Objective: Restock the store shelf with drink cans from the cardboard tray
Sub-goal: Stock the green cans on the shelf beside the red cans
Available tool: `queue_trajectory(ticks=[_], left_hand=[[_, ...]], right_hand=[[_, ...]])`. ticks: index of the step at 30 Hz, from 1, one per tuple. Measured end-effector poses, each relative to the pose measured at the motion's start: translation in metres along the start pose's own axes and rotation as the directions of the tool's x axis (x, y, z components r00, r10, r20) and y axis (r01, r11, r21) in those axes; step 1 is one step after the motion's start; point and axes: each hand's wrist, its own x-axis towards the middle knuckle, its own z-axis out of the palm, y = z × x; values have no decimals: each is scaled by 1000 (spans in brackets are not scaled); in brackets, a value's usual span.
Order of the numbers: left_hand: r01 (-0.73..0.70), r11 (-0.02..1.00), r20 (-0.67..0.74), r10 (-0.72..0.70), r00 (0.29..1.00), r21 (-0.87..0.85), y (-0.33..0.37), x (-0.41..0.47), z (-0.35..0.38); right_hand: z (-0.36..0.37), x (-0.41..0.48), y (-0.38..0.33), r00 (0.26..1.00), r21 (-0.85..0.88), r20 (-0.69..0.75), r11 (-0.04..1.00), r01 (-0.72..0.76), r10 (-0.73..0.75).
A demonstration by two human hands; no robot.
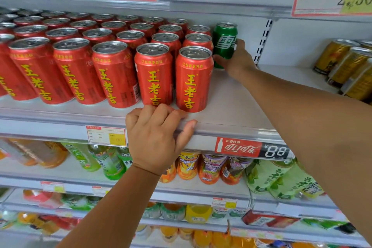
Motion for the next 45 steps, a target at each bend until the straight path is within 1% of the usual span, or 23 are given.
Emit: queue_trajectory(ticks=[9, 13, 15, 17, 19, 21, 23, 24, 26, 27, 29, 31, 33, 34, 36, 38, 40, 41, 43, 44, 45], left_hand=[[1, 1000, -14, -1, 1000, -19, 0, -1, 1], [1, 999, -2, -1, 1000, -38, -1, -1, 0], [11, 998, 23, -9, 1000, -62, 0, -1, -1], [50, 992, 70, -42, 997, -114, 1, 2, -5], [101, 967, 94, -81, 992, -233, 3, 6, -15], [63, 924, 58, -44, 997, -377, 16, 7, -28], [-13, 862, 43, 40, 998, -507, 48, 0, -42], [-14, 809, 87, 80, 993, -587, 69, -8, -46], [62, 686, 247, 174, 953, -725, 112, -36, -43], [127, 641, 345, 227, 911, -757, 132, -55, -37], [269, 587, 533, 339, 775, -764, 168, -100, -23], [388, 580, 674, 428, 602, -716, 200, -150, -9], [433, 623, 758, 515, 400, -652, 229, -205, 5], [435, 647, 778, 550, 303, -626, 240, -233, 11], [444, 705, 814, 572, 106, -553, 260, -294, 23], [468, 757, 831, 551, -82, -456, 273, -359, 33], [464, 811, 824, 507, -252, -357, 284, -428, 45], [449, 833, 814, 486, -319, -322, 288, -463, 53], [418, 866, 792, 450, -413, -274, 296, -534, 72], [401, 878, 773, 439, -458, -261, 299, -579, 83], [391, 884, 764, 432, -478, -255, 301, -603, 92]], right_hand=[[12, 6, 2, 998, -25, -61, 999, -29, 28], [5, -1, -2, 992, 61, 35, 990, -126, 124], [-7, -13, -6, 986, 47, 90, 988, -149, 144], [-27, -35, -8, 983, -24, 144, 993, -112, 114], [-54, -68, -7, 986, -67, 161, 997, -30, 41], [-85, -114, -3, 995, -41, 70, 997, 67, -64], [-113, -165, 9, 979, 16, -104, 984, 176, -173], [-126, -192, 17, 963, 33, -189, 979, 202, -193], [-146, -244, 42, 934, 78, -326, 980, 182, -148], [-153, -268, 57, 923, 109, -372, 984, 143, -93], [-158, -315, 95, 911, 174, -409, 985, 13, 60], [-153, -357, 144, 884, 217, -401, 962, -165, 242], [-137, -398, 202, 823, 268, -372, 899, -347, 429], [-126, -420, 233, 779, 298, -341, 846, -442, 526], [-100, -466, 299, 647, 327, -272, 701, -634, 712], [-64, -519, 369, 467, 300, -172, 498, -813, 867], [-20, -576, 435, 289, 238, -60, 295, -925, 955], [5, -604, 464, 205, 221, -2, 201, -954, 979], [56, -655, 517, 69, 189, 119, 46, -981, 990], [87, -685, 546, 4, 156, 168, -22, -987, 986], [105, -701, 562, -44, 137, 195, -71, -988, 980]])
